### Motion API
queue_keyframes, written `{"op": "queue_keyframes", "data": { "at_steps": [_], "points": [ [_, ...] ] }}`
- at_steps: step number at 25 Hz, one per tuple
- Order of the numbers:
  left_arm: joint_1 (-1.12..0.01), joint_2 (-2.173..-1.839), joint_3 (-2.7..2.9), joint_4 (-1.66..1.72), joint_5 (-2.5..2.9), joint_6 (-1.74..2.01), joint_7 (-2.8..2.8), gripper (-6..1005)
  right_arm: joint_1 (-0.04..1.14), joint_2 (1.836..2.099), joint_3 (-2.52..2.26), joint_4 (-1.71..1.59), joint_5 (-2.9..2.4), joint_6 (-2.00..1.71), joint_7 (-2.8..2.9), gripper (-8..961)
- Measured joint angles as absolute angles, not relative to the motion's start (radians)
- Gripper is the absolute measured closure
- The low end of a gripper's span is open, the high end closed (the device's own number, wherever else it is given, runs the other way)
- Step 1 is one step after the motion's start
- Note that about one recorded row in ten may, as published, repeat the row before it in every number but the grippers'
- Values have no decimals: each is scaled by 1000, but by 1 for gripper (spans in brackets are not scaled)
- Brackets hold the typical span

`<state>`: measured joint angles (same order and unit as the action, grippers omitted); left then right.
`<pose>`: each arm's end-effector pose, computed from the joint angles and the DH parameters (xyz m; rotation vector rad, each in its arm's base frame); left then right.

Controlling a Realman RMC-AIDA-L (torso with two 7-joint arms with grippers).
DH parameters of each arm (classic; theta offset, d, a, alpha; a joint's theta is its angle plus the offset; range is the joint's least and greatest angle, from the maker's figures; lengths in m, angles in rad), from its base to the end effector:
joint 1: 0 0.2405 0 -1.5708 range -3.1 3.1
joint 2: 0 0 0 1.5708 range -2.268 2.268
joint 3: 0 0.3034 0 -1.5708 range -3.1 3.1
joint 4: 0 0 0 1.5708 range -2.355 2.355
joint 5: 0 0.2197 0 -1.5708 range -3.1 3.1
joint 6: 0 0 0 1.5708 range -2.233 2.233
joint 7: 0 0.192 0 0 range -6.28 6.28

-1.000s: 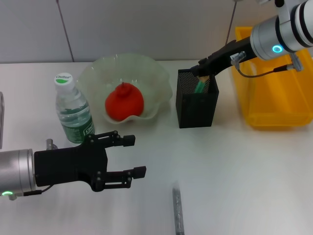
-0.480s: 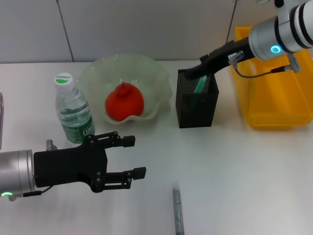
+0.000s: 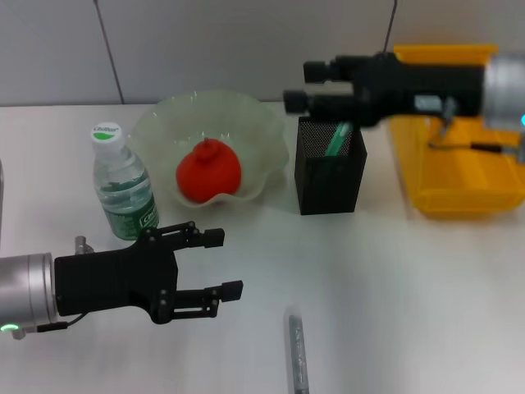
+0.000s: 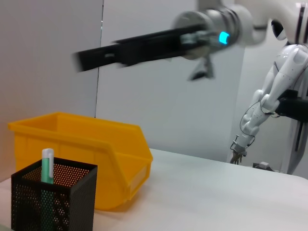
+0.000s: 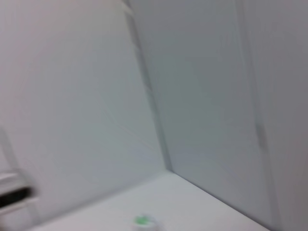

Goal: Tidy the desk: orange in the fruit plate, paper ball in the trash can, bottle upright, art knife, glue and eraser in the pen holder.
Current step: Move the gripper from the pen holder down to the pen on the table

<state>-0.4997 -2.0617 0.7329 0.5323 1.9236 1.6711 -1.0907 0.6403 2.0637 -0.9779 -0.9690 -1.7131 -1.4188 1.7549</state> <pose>-0.2804 0.3391 -0.0761 -2.8091 -0.3323 -0.8442 0.1539 0.4419 -0.0240 -2.6943 0.4862 0.8573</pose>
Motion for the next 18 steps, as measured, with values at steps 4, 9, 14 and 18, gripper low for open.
{"op": "queue_keyframes", "data": {
  "at_steps": [4, 9, 14, 18],
  "points": [
    [-500, -2063, 732, 532, 1923, 1671, -1097, 281, 539, 2033, -975, -846, -1626, -1620, 1576, 253],
    [-501, -2064, 732, 532, 1923, 1672, -1115, 282, 486, 1995, -975, -742, -1665, -1746, 1483, 253],
    [-500, -2063, 732, 533, 1924, 1680, -1160, 284, 450, 1989, -974, -724, -1776, -1771, 1459, 253],
    [-502, -2063, 730, 539, 1921, 1688, -1217, 285, 445, 1992, -974, -725, -1824, -1772, 1455, 253]
  ]
}}
